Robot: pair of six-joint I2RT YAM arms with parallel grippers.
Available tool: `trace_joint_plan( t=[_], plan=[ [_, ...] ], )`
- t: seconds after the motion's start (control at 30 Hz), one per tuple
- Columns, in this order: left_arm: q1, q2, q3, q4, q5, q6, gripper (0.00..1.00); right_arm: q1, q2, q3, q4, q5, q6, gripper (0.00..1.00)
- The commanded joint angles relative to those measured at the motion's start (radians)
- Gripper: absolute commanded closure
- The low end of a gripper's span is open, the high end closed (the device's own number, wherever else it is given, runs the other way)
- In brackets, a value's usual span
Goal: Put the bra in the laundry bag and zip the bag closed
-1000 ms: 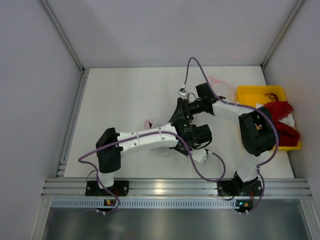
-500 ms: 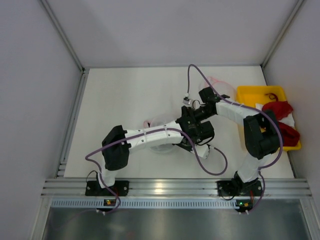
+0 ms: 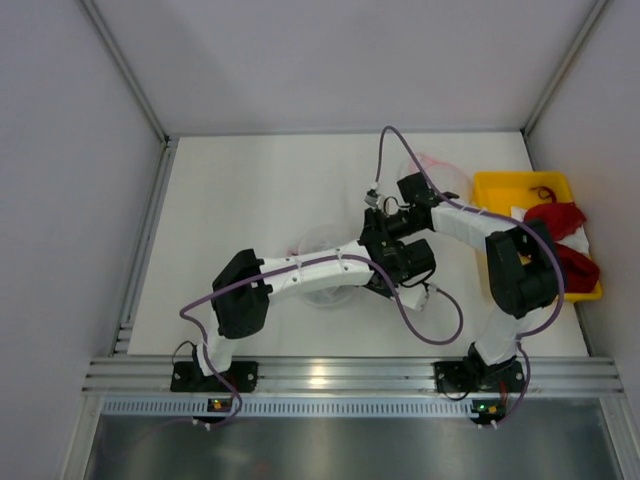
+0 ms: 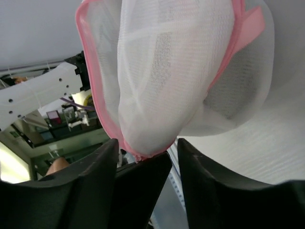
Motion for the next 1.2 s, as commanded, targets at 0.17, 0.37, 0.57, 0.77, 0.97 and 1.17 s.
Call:
trace_joint_plan(
  t=[0.17, 0.37, 0.57, 0.77, 0.97, 1.17],
  plan=[
    [0.003, -0.014, 0.018, 0.027, 0.001, -0.032, 1.00, 0.032, 0.017, 0.033, 0.141, -0.006, 0.088, 1.00],
    [-0.021, -0.072, -0.052, 0.025, 0.033, -0.054, 1.00, 0.026, 0.042, 0.081, 0.149, 0.008, 0.078, 1.00],
    [-0.067, -0.117, -0.109, 0.022, 0.030, -0.086, 1.00, 0.024, 0.099, 0.180, 0.095, 0.014, 0.017, 1.00],
    [-0.132, -0.187, -0.178, 0.022, 0.018, -0.118, 1.00, 0.024, 0.155, 0.269, 0.043, 0.028, -0.073, 1.00],
    [-0.173, -0.247, -0.242, 0.021, -0.016, -0.126, 1.00, 0.024, 0.188, 0.317, 0.027, 0.036, -0.106, 1.00],
    [-0.149, -0.203, -0.221, 0.033, -0.088, -0.138, 1.00, 0.024, 0.162, 0.343, -0.018, 0.034, -0.116, 0.65]
  ],
)
